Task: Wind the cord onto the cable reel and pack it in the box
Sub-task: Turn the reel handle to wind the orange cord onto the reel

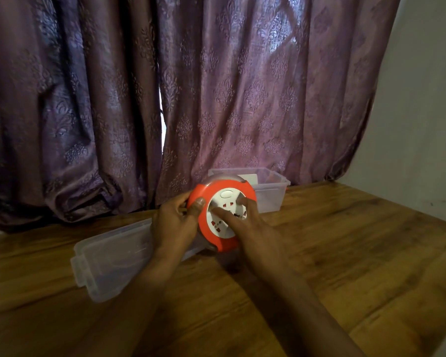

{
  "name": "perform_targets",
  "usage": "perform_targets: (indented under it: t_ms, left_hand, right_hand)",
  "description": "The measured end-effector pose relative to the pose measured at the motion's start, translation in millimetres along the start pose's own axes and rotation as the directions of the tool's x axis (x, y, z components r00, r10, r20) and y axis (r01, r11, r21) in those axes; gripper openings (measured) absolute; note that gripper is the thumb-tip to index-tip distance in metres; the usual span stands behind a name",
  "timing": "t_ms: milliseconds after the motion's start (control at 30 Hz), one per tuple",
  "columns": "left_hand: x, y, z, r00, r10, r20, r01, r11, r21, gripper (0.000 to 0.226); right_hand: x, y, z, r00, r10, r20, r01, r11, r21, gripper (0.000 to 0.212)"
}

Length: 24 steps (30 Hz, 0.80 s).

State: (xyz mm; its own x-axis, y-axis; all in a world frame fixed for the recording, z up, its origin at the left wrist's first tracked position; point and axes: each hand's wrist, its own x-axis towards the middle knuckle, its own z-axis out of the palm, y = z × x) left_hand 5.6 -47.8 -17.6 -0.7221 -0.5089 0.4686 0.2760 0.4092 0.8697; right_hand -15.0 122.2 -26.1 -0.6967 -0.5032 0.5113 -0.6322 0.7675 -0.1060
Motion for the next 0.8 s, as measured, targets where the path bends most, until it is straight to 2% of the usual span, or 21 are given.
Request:
perform_targets:
  t_ms: [67,167,233,333,400,633,733,800]
  left_hand:
    - [-1,1,-1,1.0,0.003,0.015,-0.003,1.0,-0.003,0.037]
    - [-3,3,1,0.999,0.026,0.031,-0.026,1.0,0.012,0.048]
    - [-5,2,3,0.998,0.032,0.045,-0.033,0.999,0.018,0.053]
    - [-9,-1,8,0.997,0.055,0.052,-0.056,0.998,0.015,0.062]
    - [-10,-2,9,0.996,0.07,0.059,-0.07,0.997,0.012,0.061]
    - [-15,-2,12,0.998,0.043,0.048,-0.043,0.999,-0.01,0.045]
    - [-17,-3,13,0.998,0.038,0.049,-0.038,0.999,-0.016,0.046]
    - [-16,-6,14,0.998,0.008,0.057,-0.006,0.999,-0.035,0.038]
  right_hand:
    - [0,0,-2,0.999,0.008,0.047,-0.007,1.0,-0.026,0.101]
    - [0,0,-4,0.998,0.026,0.058,-0.023,0.998,-0.053,0.1]
    - [-1,1,-2,0.999,0.045,0.024,-0.044,0.998,-0.046,0.091]
    - [-2,2,2,0.988,0.133,-0.073,-0.131,0.991,0.036,0.067]
    - [-1,3,6,0.979,0.171,-0.114,-0.166,0.985,0.049,0.059]
    - [0,4,13,0.957,0.235,-0.167,-0.218,0.969,0.114,0.064]
    - [-1,3,15,0.954,0.253,-0.162,-0.231,0.963,0.141,0.064]
    - [0,2,14,0.955,0.256,-0.146,-0.237,0.961,0.14,0.063]
